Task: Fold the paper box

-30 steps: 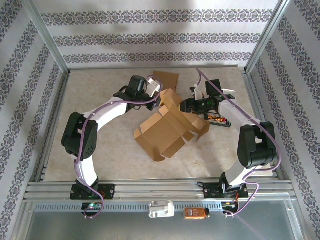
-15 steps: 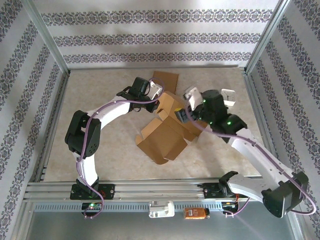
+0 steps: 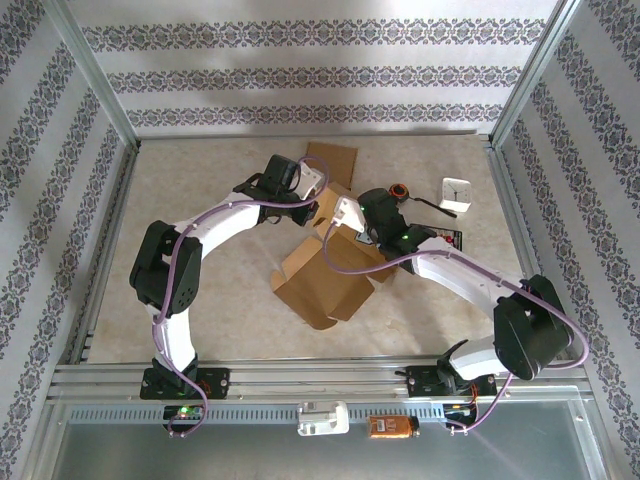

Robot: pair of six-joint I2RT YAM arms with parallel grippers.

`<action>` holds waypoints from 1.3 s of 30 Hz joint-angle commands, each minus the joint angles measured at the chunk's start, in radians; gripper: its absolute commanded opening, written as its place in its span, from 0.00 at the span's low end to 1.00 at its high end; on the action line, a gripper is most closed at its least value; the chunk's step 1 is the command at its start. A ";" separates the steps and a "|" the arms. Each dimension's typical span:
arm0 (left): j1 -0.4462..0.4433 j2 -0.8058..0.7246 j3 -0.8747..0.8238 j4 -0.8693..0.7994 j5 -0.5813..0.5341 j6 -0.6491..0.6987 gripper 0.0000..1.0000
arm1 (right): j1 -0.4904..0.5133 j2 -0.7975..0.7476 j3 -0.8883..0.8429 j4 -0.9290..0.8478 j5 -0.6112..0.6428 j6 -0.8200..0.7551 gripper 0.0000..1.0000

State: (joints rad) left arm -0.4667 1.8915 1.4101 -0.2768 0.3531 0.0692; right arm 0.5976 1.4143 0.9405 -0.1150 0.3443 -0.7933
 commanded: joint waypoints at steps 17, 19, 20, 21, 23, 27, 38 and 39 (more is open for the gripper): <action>-0.008 -0.360 -0.354 0.643 0.063 -1.277 0.44 | -0.027 -0.047 -0.038 0.079 -0.036 -0.066 0.06; -0.007 -0.323 -0.346 0.736 0.077 -1.371 0.48 | -0.027 -0.046 -0.039 0.077 -0.038 -0.074 0.06; -0.008 -0.300 -0.333 0.764 0.088 -1.401 0.50 | -0.028 -0.046 -0.039 0.079 -0.040 -0.075 0.06; -0.008 -0.273 -0.315 0.784 0.100 -1.432 0.52 | -0.028 -0.046 -0.041 0.080 -0.042 -0.076 0.06; -0.009 -0.220 -0.286 0.822 0.103 -1.482 0.57 | -0.028 -0.050 -0.042 0.078 -0.047 -0.076 0.06; -0.006 -0.156 -0.296 0.890 0.050 -1.550 0.59 | -0.028 -0.057 -0.045 0.072 -0.048 -0.069 0.06; -0.001 -0.081 -0.253 0.809 0.062 -1.493 0.33 | -0.028 -0.060 -0.051 0.074 -0.047 -0.064 0.06; -0.002 -0.080 -0.254 0.807 0.064 -1.492 0.31 | -0.028 -0.058 -0.049 0.073 -0.046 -0.064 0.06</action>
State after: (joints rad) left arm -0.4694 1.7939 1.1316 0.5064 0.4110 -1.4117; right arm 0.5777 1.3724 0.8986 -0.0551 0.3054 -0.8604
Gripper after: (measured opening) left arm 0.323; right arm 0.064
